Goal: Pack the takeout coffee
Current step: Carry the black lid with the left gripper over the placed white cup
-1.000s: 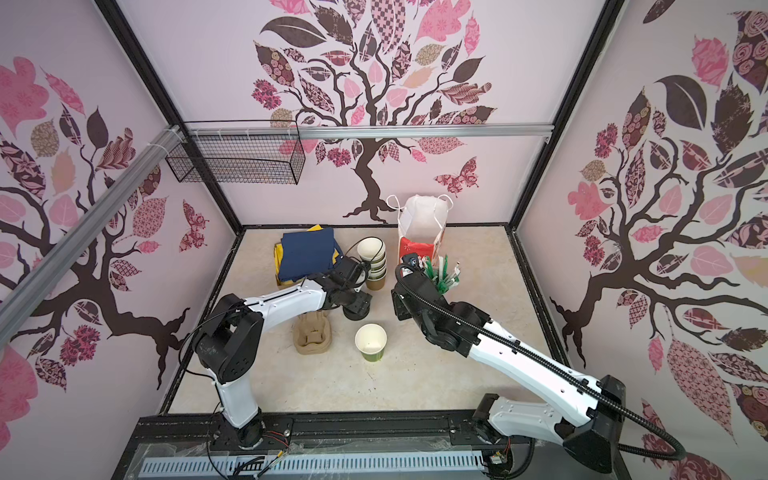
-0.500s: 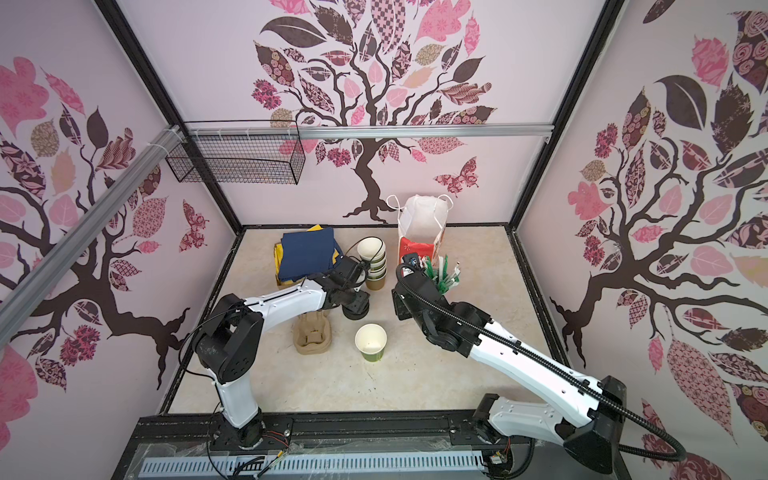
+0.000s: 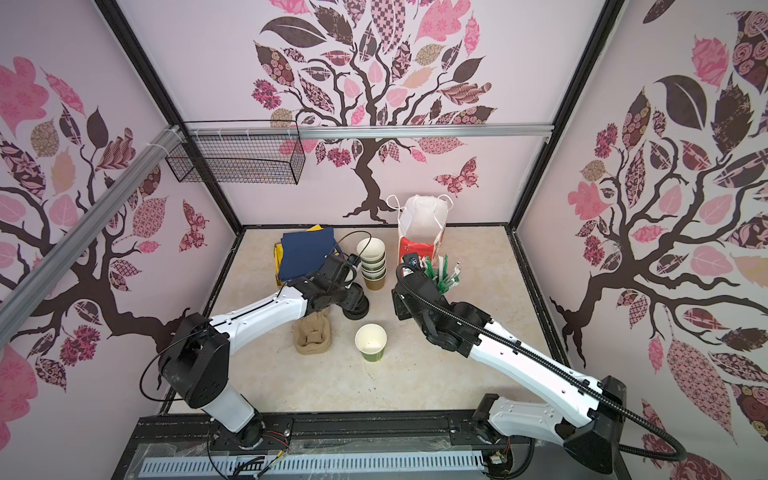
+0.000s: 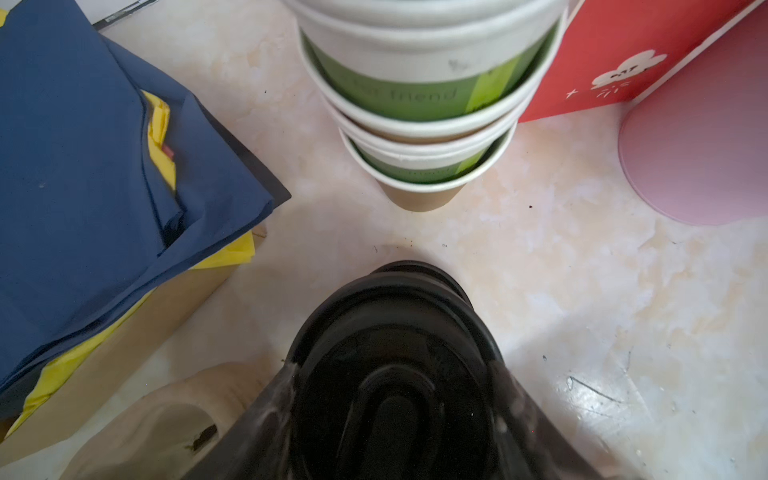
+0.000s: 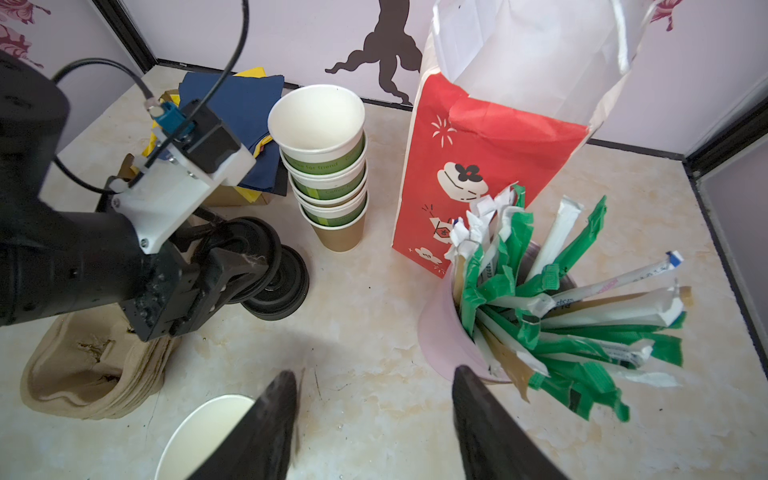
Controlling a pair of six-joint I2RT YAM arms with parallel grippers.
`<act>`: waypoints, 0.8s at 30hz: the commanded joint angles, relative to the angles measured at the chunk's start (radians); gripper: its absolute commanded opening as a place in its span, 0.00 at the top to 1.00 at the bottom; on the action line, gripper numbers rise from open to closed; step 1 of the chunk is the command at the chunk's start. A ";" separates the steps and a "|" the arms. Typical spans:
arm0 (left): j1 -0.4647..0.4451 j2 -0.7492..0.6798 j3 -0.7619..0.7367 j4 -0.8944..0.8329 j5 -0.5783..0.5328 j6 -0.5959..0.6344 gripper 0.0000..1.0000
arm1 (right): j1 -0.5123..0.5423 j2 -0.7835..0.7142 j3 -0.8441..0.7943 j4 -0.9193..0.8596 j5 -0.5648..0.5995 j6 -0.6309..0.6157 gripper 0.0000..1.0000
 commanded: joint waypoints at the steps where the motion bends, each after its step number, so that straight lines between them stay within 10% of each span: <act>1: -0.005 -0.070 -0.072 0.046 0.038 -0.003 0.34 | -0.002 -0.033 0.035 -0.016 0.013 0.000 0.37; 12: -0.018 -0.404 -0.275 0.080 0.248 0.089 0.35 | -0.009 -0.059 0.035 -0.051 0.032 0.013 0.37; 24: -0.284 -0.523 -0.368 0.020 0.214 0.306 0.34 | -0.056 -0.098 0.008 -0.062 0.004 0.030 0.36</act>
